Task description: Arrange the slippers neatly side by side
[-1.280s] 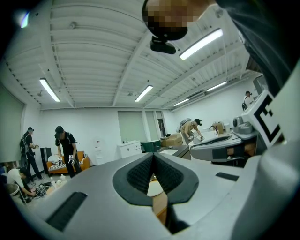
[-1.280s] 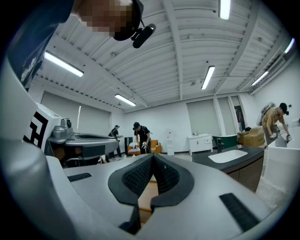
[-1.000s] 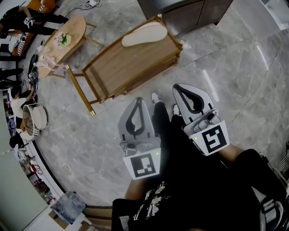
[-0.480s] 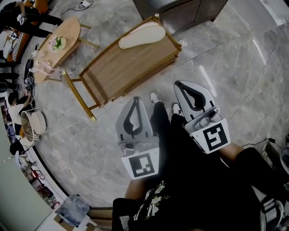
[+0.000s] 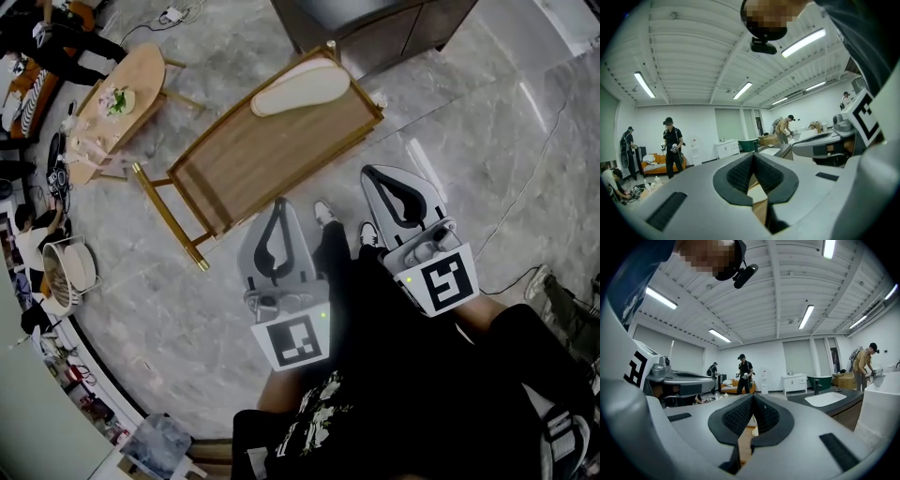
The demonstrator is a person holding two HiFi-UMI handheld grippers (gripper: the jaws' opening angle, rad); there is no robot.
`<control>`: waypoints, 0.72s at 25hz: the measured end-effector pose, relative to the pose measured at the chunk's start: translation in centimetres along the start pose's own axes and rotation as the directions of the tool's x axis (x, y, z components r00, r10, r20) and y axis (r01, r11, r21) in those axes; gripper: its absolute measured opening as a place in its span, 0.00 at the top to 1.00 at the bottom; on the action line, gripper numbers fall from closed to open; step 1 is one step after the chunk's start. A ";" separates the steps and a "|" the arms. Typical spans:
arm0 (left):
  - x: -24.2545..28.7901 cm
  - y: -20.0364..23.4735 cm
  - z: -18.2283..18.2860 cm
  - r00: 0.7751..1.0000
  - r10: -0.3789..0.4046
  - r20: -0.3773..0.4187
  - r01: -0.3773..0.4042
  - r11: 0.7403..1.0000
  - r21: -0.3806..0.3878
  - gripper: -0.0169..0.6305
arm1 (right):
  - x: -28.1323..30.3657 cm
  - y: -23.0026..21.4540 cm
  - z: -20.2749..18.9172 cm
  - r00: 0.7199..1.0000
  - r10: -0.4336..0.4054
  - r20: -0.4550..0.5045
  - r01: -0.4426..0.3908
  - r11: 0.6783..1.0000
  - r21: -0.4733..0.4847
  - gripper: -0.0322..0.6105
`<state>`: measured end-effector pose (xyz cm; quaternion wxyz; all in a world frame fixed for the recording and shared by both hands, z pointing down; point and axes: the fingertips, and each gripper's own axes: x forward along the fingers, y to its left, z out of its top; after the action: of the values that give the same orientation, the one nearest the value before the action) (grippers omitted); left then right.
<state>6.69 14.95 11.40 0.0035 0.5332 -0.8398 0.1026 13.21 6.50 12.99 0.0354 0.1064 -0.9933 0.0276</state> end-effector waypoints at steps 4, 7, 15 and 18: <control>1.2 0.6 0.0 1.000 -0.002 0.016 0.002 1.000 -0.005 0.97 | 0.9 -0.4 0.1 1.000 -0.012 -0.011 0.012 1.000 -0.006 0.95; 2.1 1.3 -0.1 1.000 -0.015 0.022 0.015 1.000 -0.015 0.97 | 1.8 -0.7 0.2 0.999 -0.028 -0.015 0.028 1.000 -0.015 0.95; 3.8 2.3 0.2 0.996 -0.069 0.051 0.071 0.997 -0.030 0.97 | 3.5 -0.4 0.9 0.999 -0.042 -0.012 0.042 0.999 -0.031 0.95; 4.3 2.7 0.5 0.994 -0.086 0.064 0.087 0.996 -0.017 0.97 | 4.2 -0.2 1.1 0.999 -0.047 -0.008 0.047 0.998 -0.033 0.95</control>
<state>2.47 12.12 10.97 -0.0134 0.5721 -0.8165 0.0772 9.08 5.38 12.26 0.0423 0.1289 -0.9907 0.0111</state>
